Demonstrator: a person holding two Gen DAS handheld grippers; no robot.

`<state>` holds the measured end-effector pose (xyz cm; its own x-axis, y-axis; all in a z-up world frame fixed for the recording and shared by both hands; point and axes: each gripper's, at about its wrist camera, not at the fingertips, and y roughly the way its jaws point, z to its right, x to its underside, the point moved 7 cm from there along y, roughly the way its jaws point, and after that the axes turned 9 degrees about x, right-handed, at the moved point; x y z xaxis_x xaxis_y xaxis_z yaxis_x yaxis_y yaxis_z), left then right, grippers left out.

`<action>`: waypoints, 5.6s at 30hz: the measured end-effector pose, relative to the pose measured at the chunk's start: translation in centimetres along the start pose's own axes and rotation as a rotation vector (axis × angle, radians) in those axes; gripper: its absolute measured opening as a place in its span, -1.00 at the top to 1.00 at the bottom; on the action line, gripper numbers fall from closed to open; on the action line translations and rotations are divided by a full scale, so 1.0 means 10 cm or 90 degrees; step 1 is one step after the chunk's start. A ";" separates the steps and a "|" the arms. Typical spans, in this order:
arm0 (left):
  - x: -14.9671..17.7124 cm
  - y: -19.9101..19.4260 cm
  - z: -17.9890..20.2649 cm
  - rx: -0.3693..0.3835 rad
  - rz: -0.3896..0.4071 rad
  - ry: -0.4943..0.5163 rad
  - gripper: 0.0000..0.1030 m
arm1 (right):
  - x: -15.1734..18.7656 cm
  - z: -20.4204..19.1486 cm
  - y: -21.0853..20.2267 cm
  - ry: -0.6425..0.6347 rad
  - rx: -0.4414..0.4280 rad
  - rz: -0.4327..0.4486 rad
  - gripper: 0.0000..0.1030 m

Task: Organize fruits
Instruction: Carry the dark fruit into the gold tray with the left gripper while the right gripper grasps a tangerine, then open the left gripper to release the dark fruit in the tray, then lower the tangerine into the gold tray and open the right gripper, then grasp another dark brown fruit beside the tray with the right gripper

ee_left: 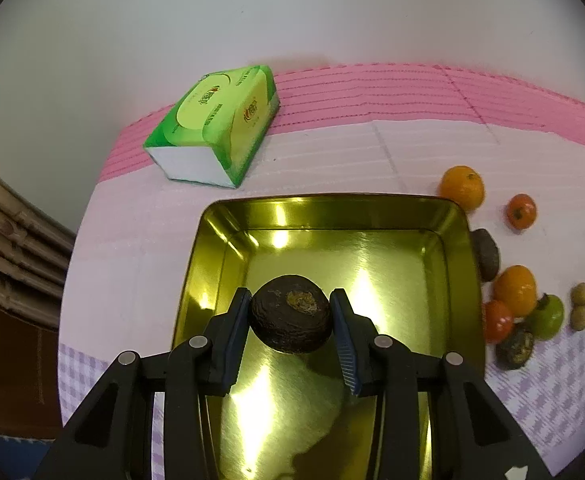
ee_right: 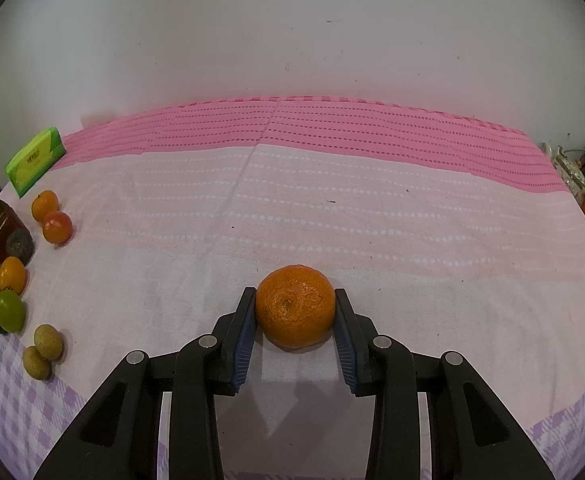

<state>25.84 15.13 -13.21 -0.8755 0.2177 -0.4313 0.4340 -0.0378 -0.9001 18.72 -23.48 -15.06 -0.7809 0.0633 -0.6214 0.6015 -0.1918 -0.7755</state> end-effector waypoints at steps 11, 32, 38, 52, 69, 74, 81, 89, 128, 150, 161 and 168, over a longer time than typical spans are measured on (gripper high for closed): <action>-0.10 -0.05 -0.15 -0.040 0.005 -0.015 0.15 | 0.01 0.00 0.01 0.004 -0.003 0.001 0.27; 0.69 -1.17 0.18 -0.007 0.080 -0.151 -0.57 | 0.07 0.02 -0.18 0.011 -0.023 0.000 0.27; 0.91 -1.25 0.17 -0.011 0.078 -0.186 -0.57 | 0.08 -0.05 -0.42 0.007 -0.032 0.018 0.27; 1.39 -1.29 0.08 -0.034 0.069 -0.215 -0.57 | -0.05 -0.32 -1.06 0.003 -0.087 0.061 0.27; 1.43 -1.32 -0.31 -0.095 0.084 -0.235 -0.57 | -0.43 -2.74 -1.62 -0.218 -0.302 0.082 0.27; 1.44 -1.30 -0.34 -0.096 0.082 -0.238 -0.57 | -0.46 -3.28 -1.31 -0.258 -0.302 0.037 0.27; 1.45 -1.27 -0.38 -0.105 0.078 -0.240 -0.58 | -0.46 -3.57 -0.92 -0.284 -0.278 -0.004 0.27; 1.47 -1.21 -0.45 -0.099 0.065 -0.254 -0.58 | -0.52 -3.82 -0.66 -0.288 -0.265 -0.034 0.26; 1.51 -1.14 -0.43 -0.107 0.040 -0.244 -0.62 | -0.82 -3.09 -1.13 -0.133 -0.321 0.046 0.13; 1.48 -1.12 -0.27 -0.115 0.034 -0.213 -0.72 | 0.37 -2.71 -1.12 -0.330 -0.319 0.003 0.13; 1.48 -1.08 -0.26 -0.107 0.027 -0.211 -0.72 | 0.32 -2.84 -0.80 -0.404 -0.244 -0.013 0.14; 1.47 -1.09 -0.24 -0.110 0.028 -0.208 -0.72 | 0.37 -2.93 -0.73 -0.408 -0.239 -0.047 0.32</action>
<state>8.71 21.08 -9.63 -0.8643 -0.1050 -0.4918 0.4782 0.1310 -0.8684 16.36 6.83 -15.01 -0.6977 -0.5421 -0.4684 0.4711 0.1455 -0.8700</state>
